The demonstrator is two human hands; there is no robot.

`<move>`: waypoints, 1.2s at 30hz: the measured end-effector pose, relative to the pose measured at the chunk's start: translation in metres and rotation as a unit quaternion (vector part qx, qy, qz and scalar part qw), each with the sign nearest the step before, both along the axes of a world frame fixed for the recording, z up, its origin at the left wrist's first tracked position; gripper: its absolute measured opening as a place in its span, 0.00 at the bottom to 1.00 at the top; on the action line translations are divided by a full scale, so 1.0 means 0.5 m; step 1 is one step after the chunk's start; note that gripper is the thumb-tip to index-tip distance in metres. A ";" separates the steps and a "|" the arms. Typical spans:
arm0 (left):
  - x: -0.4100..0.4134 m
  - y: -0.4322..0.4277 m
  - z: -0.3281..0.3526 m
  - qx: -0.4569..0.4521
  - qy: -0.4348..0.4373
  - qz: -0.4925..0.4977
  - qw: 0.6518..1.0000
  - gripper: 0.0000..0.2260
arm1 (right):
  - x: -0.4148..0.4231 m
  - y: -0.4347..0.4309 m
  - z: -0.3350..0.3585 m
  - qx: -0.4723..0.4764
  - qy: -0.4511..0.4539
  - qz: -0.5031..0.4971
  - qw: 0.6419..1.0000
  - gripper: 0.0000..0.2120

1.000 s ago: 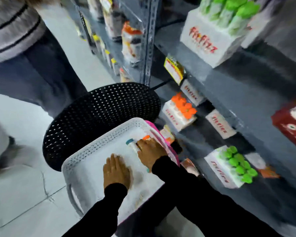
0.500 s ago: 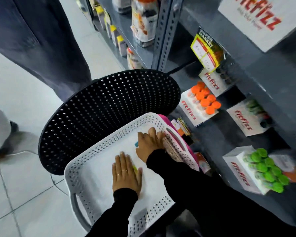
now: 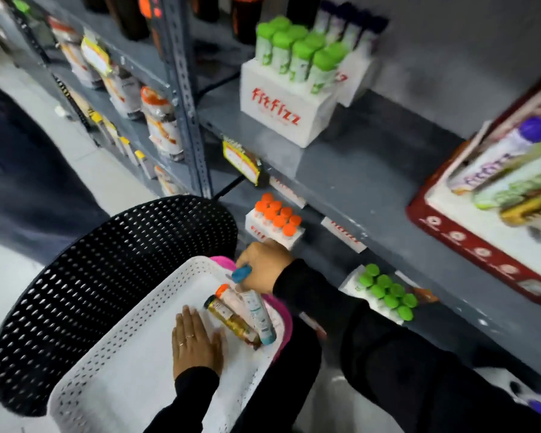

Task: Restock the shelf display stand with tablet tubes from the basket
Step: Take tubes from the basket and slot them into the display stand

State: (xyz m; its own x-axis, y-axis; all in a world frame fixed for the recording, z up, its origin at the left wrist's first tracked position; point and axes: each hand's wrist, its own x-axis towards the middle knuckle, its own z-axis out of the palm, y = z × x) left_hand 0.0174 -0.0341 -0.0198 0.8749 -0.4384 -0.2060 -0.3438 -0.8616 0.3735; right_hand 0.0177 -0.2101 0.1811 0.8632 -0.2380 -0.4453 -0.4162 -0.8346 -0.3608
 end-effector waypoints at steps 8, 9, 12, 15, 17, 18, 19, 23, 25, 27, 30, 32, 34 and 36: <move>0.066 -0.323 0.260 -0.175 -0.192 -0.218 0.941 0.28 | -0.151 -0.157 0.236 -0.055 -0.069 -0.084 0.993 0.14; 0.059 -0.361 0.293 -0.183 -0.202 -0.245 0.930 0.28 | -0.174 -0.171 0.260 -0.062 -0.072 -0.092 0.991 0.14; 0.030 -0.451 0.365 -0.199 -0.226 -0.320 0.898 0.28 | -0.237 -0.200 0.327 -0.052 -0.065 -0.119 0.989 0.16; -0.014 -0.508 0.407 -0.186 -0.222 -0.376 0.880 0.30 | -0.296 -0.217 0.377 -0.057 -0.075 -0.142 0.985 0.13; -0.047 -0.532 0.417 -0.171 -0.216 -0.404 0.872 0.33 | -0.325 -0.222 0.400 -0.072 -0.092 -0.145 0.983 0.10; -0.063 -0.541 0.419 -0.162 -0.211 -0.414 0.870 0.35 | -0.338 -0.224 0.410 -0.085 -0.101 -0.144 0.981 0.09; -0.078 -0.548 0.418 -0.144 -0.200 -0.419 0.874 0.37 | -0.349 -0.228 0.418 -0.097 -0.111 -0.145 0.978 0.09; -0.119 -0.555 0.399 -0.049 -0.155 -0.387 0.907 0.33 | -0.381 -0.240 0.436 -0.108 -0.135 -0.157 0.972 0.09; -0.133 -0.547 0.384 -0.036 -0.145 -0.366 0.919 0.33 | -0.397 -0.244 0.441 -0.131 -0.149 -0.160 0.967 0.08; -0.138 -0.542 0.371 -0.030 -0.147 -0.352 0.924 0.33 | -0.415 -0.248 0.447 -0.146 -0.152 -0.167 0.963 0.07; -0.140 -0.544 0.365 -0.027 -0.151 -0.349 0.924 0.31 | -0.440 -0.258 0.451 -0.145 -0.145 -0.170 0.964 0.04; -0.141 -0.545 0.363 -0.025 -0.161 -0.347 0.923 0.30 | -0.451 -0.262 0.451 -0.135 -0.128 -0.165 0.969 0.05; -0.143 -0.544 0.360 -0.018 -0.174 -0.346 0.922 0.31 | -0.459 -0.268 0.450 -0.139 -0.108 -0.165 0.971 0.09; -0.145 -0.543 0.358 -0.016 -0.177 -0.340 0.924 0.34 | -0.464 -0.275 0.449 -0.140 -0.105 -0.172 0.969 0.11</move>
